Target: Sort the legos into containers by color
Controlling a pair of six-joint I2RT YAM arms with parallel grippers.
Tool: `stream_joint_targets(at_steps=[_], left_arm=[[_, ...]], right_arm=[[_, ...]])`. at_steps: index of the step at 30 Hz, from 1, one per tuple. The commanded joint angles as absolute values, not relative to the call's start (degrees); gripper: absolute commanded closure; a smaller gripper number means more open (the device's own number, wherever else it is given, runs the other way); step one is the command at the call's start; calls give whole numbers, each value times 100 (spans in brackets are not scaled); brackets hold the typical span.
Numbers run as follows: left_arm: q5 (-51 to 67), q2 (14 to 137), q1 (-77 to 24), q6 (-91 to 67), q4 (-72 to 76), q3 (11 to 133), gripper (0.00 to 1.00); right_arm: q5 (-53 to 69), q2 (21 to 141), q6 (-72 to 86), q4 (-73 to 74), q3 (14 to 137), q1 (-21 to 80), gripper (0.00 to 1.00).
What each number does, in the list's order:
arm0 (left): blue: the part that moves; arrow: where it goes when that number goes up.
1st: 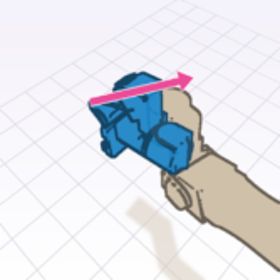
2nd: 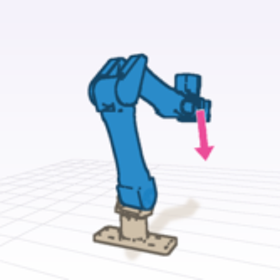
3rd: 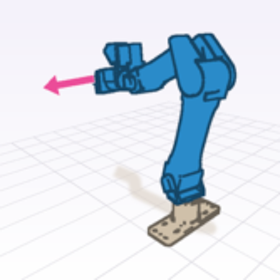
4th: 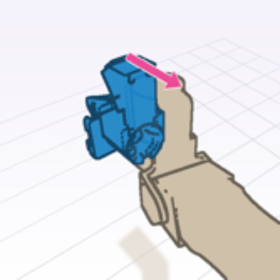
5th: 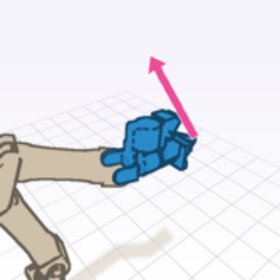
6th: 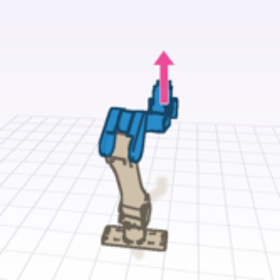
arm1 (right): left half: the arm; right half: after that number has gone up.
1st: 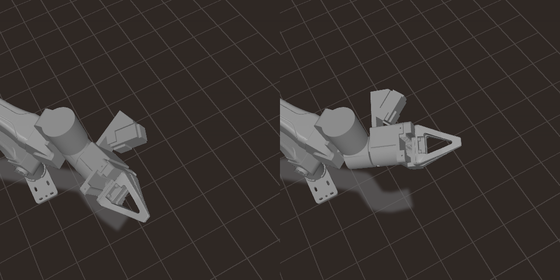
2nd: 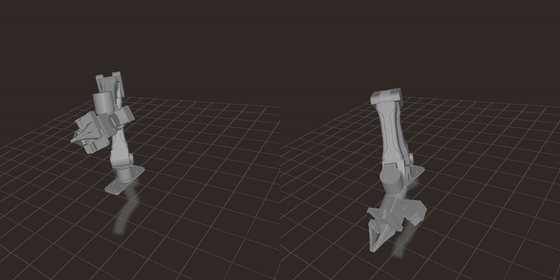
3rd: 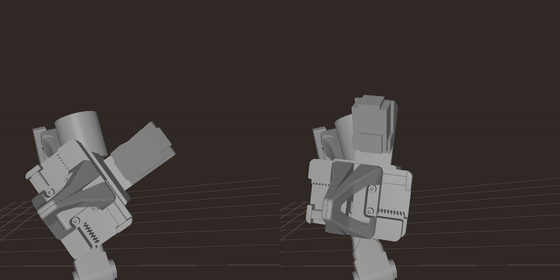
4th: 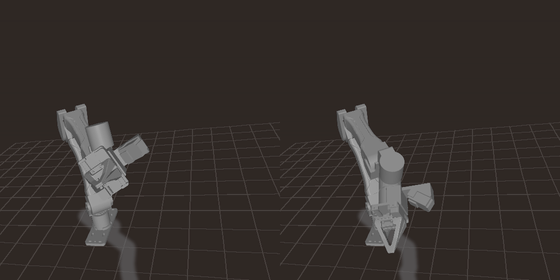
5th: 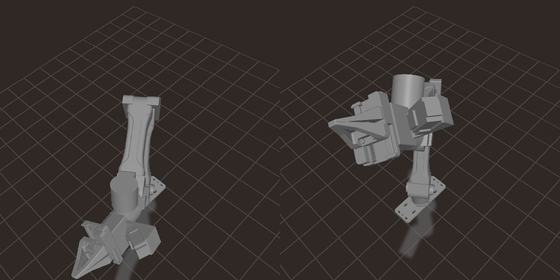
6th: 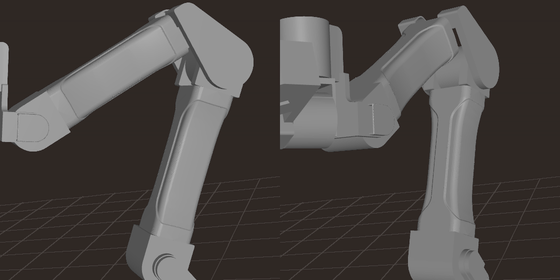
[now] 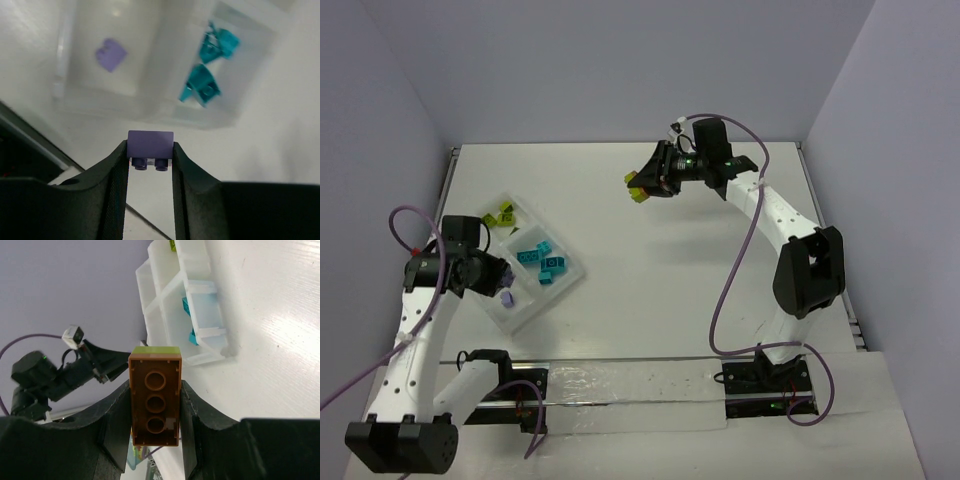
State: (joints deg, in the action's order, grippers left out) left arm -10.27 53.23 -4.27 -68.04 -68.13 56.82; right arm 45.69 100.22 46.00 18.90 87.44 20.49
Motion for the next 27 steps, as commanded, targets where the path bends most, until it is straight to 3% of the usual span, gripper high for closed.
stream_joint_targets(at_steps=[1, 14, 27], left_arm=[[-1867, 5754, -396, -6975, -6997, 5758, 100], [-2078, 6461, -387, -6744, -5746, 5192, 100], [-2626, 7233, -352, -6250, -5546, 5317, 100]], right_arm=[[4599, 9686, 4456, 1878, 8810, 2090, 100], [4593, 9606, 4342, 1932, 8740, 2097, 100], [4562, 9493, 4333, 1863, 8613, 2092, 100]])
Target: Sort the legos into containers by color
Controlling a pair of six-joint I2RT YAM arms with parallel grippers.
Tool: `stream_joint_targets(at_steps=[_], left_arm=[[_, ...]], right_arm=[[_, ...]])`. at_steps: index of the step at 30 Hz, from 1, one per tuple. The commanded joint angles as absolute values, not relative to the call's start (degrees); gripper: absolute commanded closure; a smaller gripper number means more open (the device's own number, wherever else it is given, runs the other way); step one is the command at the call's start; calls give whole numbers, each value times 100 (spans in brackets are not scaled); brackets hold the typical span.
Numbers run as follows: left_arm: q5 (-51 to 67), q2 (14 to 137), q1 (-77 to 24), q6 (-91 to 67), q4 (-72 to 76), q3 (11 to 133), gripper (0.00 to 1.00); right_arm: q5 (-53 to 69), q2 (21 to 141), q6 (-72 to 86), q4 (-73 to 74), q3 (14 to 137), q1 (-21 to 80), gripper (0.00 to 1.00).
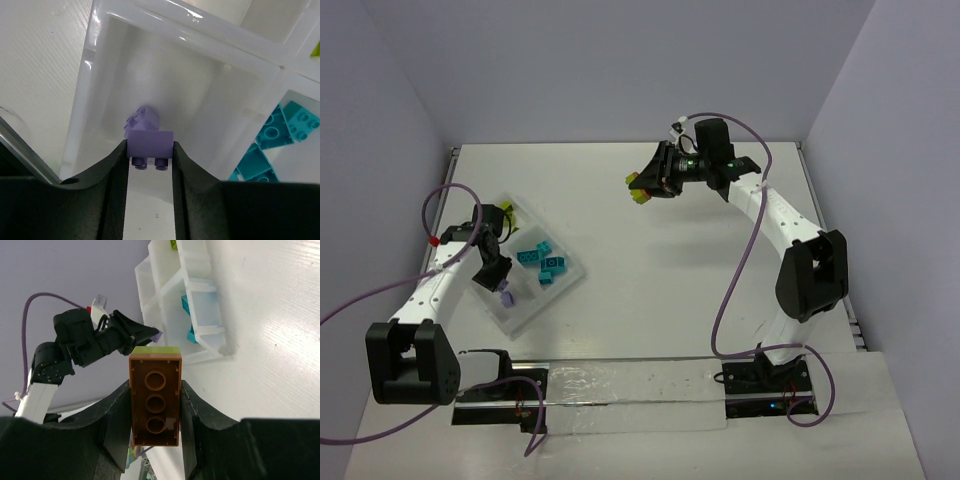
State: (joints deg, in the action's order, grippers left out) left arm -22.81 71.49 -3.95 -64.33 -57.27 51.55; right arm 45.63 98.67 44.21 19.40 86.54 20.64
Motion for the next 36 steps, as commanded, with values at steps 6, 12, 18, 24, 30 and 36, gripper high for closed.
stream_joint_targets(at_steps=[6, 12, 18, 24, 30, 36], left_arm=[[-2753, 7243, -343, -6131, -5473, 5406, 100], [-2898, 7459, -343, -5993, -5457, 5572, 100], [-2871, 7515, -343, -5938, -5325, 5461, 90], [-2834, 7359, -343, -5866, -5326, 5407, 26], [-2609, 7089, -343, -5662, -5643, 5900, 9], [-2094, 6885, -343, -4986, -5947, 7295, 11]], right_arm=[[4562, 9502, 4290, 1907, 8631, 2092, 100], [4562, 9544, 4289, 1907, 8675, 2092, 100], [4530, 9504, 4269, 1936, 8617, 2092, 100], [4502, 9485, 4245, 1944, 8596, 2092, 100], [4472, 9435, 4244, 1944, 8531, 2092, 100], [4427, 9396, 4172, 1995, 8509, 2109, 100]])
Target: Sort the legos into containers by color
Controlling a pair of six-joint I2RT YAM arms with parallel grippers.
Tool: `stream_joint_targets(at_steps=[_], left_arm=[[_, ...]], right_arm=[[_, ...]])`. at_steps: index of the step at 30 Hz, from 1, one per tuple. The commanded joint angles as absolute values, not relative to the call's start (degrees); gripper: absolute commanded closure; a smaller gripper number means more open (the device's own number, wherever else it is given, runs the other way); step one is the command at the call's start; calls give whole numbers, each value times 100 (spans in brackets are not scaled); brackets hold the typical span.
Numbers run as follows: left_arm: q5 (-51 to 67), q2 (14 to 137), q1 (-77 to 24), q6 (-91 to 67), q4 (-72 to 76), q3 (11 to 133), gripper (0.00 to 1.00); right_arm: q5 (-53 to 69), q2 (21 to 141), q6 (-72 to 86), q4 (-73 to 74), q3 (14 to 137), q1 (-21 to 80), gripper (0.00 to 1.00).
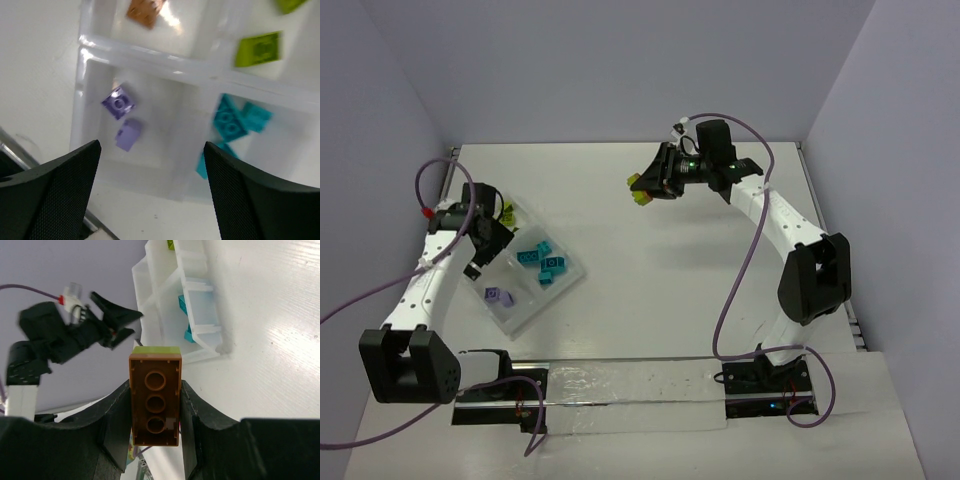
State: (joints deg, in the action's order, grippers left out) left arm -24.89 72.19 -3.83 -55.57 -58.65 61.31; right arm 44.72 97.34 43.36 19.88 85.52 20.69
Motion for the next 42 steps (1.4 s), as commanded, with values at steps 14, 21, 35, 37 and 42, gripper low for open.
stream_joint_targets(at_steps=[14, 21, 35, 37, 42], left_arm=[[3393, 7370, -933, -4260, -2909, 7646, 23], [4694, 7785, -1371, -5037, -997, 7443, 21], [5826, 7726, -1371, -5761, 1051, 6800, 32], [5890, 7726, -1377, -5835, 1164, 6740, 36], [6047, 7690, -1371, -6258, 1830, 6570, 46]], right_arm=[[5397, 9326, 4396, 1178, 8360, 2416, 100], [6193, 9264, 5086, -146, 8232, 2697, 100], [6649, 9629, 8066, -4138, 7633, 2718, 100], [6636, 9648, 8077, -4131, 7650, 2728, 100], [6606, 9683, 8101, -4122, 7640, 2736, 100]])
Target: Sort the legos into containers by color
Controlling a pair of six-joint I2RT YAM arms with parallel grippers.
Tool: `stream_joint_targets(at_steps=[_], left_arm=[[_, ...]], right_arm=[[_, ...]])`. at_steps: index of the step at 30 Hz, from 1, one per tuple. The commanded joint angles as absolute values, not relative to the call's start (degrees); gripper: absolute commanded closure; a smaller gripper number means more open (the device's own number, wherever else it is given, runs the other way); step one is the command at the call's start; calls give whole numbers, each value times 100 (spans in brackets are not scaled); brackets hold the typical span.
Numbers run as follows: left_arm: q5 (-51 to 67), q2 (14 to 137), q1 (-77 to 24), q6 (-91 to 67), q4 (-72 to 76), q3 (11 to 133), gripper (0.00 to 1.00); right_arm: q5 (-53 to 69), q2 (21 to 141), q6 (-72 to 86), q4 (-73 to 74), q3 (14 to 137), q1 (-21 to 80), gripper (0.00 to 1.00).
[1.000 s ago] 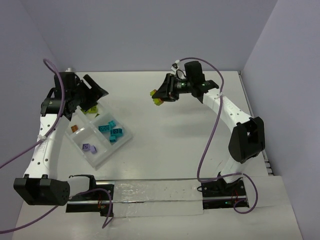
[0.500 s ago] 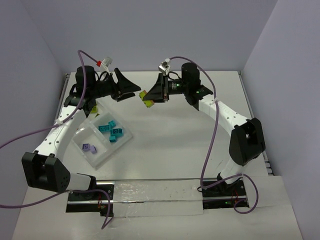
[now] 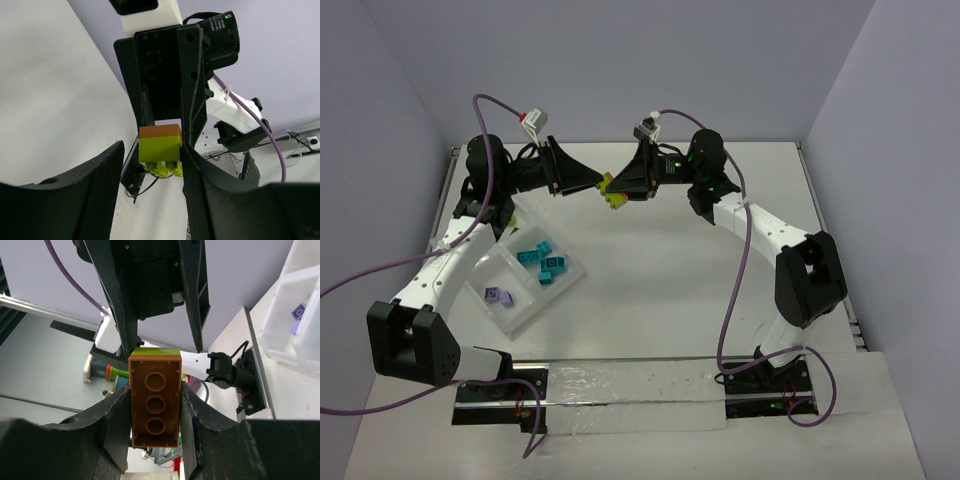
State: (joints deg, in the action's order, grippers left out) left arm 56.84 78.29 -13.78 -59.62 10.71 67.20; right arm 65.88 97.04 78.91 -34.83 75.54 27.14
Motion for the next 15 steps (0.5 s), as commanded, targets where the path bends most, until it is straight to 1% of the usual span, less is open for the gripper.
stream_joint_targets(at_steps=[1, 2, 5, 7, 9, 10, 12, 15], left_arm=[[6086, 7695, -1371, -6293, 1872, 6557, 48], [6103, 7699, -1371, -6302, 1884, 6557, 50], [6152, 7699, -1371, -6316, 1907, 6557, 48], [6240, 7699, -1373, -6363, 1933, 6565, 43], [6316, 7725, -1380, -6403, 1976, 6536, 33], [6341, 7726, -1380, -6421, 1970, 6524, 31], [6334, 7716, -1388, -6427, 1977, 6494, 32], [6294, 7692, -1380, -6490, 2028, 6460, 41]], right_arm=[[6601, 9694, 8103, -4122, 7642, 2733, 100], [6601, 9707, 8107, -4122, 7650, 2733, 100], [6595, 9726, 8104, -4105, 7673, 2733, 100], [6590, 9747, 8104, -4096, 7690, 2742, 100], [6574, 9767, 8085, -4084, 7701, 2751, 100], [6574, 9780, 8078, -4072, 7707, 2751, 100], [6574, 9782, 8050, -4024, 7718, 2752, 100], [6574, 9783, 7978, -3918, 7751, 2775, 100]])
